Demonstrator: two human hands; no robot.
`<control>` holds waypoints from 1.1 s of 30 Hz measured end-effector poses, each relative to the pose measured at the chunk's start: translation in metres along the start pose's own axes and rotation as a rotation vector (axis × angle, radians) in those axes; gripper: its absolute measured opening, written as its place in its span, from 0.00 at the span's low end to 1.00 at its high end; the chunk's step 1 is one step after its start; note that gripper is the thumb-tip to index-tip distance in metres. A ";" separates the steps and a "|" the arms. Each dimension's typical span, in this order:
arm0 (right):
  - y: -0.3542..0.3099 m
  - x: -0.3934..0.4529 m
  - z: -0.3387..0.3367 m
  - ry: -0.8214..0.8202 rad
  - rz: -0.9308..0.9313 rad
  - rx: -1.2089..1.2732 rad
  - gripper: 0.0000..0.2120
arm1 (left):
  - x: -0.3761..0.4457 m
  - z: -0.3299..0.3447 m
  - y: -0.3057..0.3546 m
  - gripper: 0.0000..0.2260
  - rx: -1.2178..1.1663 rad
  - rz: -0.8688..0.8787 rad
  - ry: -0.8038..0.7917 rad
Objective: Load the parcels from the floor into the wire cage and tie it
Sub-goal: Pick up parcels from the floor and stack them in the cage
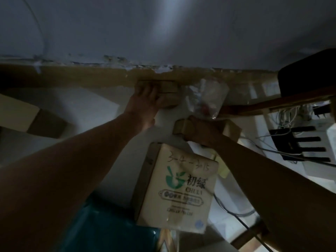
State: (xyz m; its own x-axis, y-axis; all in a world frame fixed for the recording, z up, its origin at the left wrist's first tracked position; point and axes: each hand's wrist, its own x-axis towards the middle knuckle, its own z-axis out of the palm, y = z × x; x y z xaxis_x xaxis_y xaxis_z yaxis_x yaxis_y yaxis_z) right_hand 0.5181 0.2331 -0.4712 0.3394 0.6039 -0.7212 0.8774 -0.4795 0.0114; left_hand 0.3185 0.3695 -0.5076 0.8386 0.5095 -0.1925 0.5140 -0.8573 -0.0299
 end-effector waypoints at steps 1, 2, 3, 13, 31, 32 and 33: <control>-0.008 -0.005 0.003 -0.027 -0.007 -0.027 0.31 | -0.003 -0.001 0.001 0.41 0.043 -0.007 -0.010; -0.017 -0.010 0.007 -0.035 -0.017 -0.068 0.28 | -0.007 -0.002 -0.001 0.41 0.078 -0.021 -0.038; -0.026 -0.017 0.009 -0.022 -0.039 -0.110 0.26 | -0.012 -0.003 -0.005 0.42 0.091 -0.047 -0.067; -0.121 -0.075 -0.016 0.355 0.154 0.185 0.24 | -0.138 -0.010 -0.057 0.51 -0.226 -0.532 -0.250; -0.358 -0.645 -0.215 -0.439 0.243 1.544 0.28 | -0.580 -0.504 -0.074 0.41 -1.232 -1.317 -0.313; -0.367 -0.670 -0.221 -0.469 0.219 1.533 0.24 | -0.603 -0.517 -0.073 0.36 -1.213 -1.339 -0.298; -0.372 -0.693 -0.225 -0.501 0.182 1.493 0.20 | -0.623 -0.527 -0.069 0.32 -1.206 -1.355 -0.272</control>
State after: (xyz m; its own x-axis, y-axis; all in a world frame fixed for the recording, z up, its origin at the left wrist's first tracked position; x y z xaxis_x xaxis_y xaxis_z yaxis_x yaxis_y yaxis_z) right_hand 0.0329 0.1360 0.1798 -0.0075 0.3533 -0.9355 -0.3716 -0.8695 -0.3254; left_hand -0.1446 0.1499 0.1313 -0.2010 0.5949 -0.7783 0.6710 0.6624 0.3330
